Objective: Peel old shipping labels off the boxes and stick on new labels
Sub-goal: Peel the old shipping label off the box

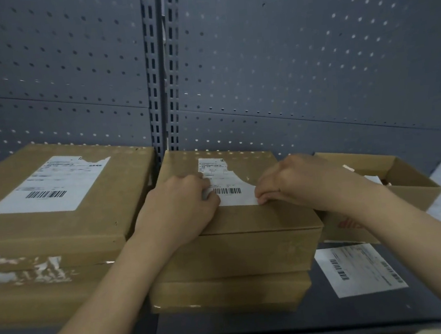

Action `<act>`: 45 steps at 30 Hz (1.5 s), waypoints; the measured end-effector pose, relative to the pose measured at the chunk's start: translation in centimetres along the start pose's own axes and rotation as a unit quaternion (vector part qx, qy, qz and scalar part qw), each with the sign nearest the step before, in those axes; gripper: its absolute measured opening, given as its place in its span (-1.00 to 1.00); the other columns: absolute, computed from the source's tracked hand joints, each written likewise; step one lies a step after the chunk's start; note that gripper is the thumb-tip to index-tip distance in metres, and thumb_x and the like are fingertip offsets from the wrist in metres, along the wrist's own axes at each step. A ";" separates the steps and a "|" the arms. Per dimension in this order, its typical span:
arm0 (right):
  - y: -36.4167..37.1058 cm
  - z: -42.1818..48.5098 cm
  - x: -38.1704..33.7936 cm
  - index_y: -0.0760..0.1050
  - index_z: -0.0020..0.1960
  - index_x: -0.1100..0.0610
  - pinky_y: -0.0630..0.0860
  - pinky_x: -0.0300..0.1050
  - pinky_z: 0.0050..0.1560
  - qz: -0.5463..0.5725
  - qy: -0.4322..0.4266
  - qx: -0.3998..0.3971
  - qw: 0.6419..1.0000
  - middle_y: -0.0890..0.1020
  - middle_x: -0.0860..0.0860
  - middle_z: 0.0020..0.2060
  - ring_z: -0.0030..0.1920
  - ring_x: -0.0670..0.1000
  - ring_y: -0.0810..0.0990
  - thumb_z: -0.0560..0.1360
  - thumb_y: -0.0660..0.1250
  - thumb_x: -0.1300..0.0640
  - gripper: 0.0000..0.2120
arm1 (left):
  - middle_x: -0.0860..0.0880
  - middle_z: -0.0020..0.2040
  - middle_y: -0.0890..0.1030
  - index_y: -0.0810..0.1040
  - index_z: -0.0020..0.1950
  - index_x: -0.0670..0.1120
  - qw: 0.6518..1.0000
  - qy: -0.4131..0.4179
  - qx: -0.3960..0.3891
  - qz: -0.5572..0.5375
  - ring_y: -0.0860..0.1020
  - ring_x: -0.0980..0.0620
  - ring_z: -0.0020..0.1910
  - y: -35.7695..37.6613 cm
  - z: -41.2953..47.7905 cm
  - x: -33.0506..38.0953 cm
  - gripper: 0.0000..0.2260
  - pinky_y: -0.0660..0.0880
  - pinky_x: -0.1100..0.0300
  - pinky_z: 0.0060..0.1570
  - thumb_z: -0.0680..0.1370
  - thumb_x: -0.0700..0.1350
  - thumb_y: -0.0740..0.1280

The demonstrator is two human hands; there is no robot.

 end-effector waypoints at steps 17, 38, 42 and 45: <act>0.2 -0.7 0.5 0.68 -0.01 0.12 0.63 0.03 -0.06 0.049 0.005 -0.018 0.999 0.72 -0.03 -0.08 -0.06 0.01 0.67 0.55 0.26 0.08 -0.76 | 0.08 0.21 0.61 0.62 0.15 0.00 1.000 0.007 -0.005 0.002 0.57 0.00 0.08 -0.2 0.0 0.2 -0.69 0.54 0.04 0.06 0.61 0.08 0.16; -0.1 -0.3 0.2 0.68 -0.12 0.12 0.60 -0.13 -0.13 0.020 0.023 -0.002 1.000 0.70 -0.07 -0.20 -0.18 -0.05 0.65 0.56 0.29 0.16 -0.80 | 0.06 0.20 0.60 0.61 0.13 -0.05 1.000 -0.005 -0.007 0.006 0.56 -0.07 0.10 0.0 -0.1 0.0 -0.68 0.53 -0.05 0.10 0.59 0.07 0.15; -0.2 -0.7 0.6 0.68 0.04 0.02 0.51 -0.14 0.11 0.076 0.096 -0.068 0.990 0.70 -0.16 -0.04 -0.02 -0.16 0.61 0.59 0.31 0.03 -0.82 | 0.09 0.24 0.57 0.61 0.16 -0.03 1.000 -0.003 -0.006 0.000 0.55 -0.05 0.13 0.1 0.0 0.1 -0.68 0.52 -0.05 0.13 0.59 0.06 0.15; 0.1 0.2 0.7 0.70 0.04 0.02 0.53 -0.09 0.10 0.059 0.117 -0.097 0.987 0.71 -0.14 -0.04 -0.03 -0.13 0.62 0.57 0.35 0.02 -0.83 | 0.16 0.39 0.49 0.57 0.30 0.07 1.000 0.002 -0.004 -0.007 0.52 -0.03 0.24 0.1 -0.1 0.3 -0.66 0.50 -0.02 0.20 0.60 0.07 0.16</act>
Point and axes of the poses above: each hand's wrist, its own z-axis towards the middle knuckle, its own y-axis out of the palm, x = y × z, the point moved 6 cm from there along z, towards the middle knuckle
